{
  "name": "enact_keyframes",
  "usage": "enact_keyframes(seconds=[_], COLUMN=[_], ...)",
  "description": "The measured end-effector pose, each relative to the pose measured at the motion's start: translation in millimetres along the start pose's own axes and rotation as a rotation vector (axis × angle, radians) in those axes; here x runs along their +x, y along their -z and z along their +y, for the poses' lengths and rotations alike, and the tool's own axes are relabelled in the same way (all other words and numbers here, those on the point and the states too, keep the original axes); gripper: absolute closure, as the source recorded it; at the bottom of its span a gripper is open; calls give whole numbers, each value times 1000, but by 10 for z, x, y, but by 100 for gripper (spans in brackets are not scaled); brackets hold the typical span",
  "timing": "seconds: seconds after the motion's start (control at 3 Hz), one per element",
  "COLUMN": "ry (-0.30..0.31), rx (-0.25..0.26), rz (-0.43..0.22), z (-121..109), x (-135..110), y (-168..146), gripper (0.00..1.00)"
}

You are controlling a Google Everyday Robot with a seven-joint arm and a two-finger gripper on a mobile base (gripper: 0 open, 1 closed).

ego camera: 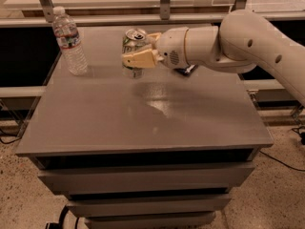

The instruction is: Move 7up can near blue plastic bottle

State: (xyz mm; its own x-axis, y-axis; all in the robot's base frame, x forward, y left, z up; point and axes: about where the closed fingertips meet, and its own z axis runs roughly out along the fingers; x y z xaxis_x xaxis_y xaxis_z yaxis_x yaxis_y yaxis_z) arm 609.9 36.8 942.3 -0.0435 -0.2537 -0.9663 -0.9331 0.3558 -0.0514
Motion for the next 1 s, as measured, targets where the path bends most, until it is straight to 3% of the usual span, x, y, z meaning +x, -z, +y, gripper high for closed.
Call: enact_keyframes(seconds=[1.0], ry=[27], rx=[-94], rz=[-43], z=[-158], x=[-146], y=[-928], gripper=[100])
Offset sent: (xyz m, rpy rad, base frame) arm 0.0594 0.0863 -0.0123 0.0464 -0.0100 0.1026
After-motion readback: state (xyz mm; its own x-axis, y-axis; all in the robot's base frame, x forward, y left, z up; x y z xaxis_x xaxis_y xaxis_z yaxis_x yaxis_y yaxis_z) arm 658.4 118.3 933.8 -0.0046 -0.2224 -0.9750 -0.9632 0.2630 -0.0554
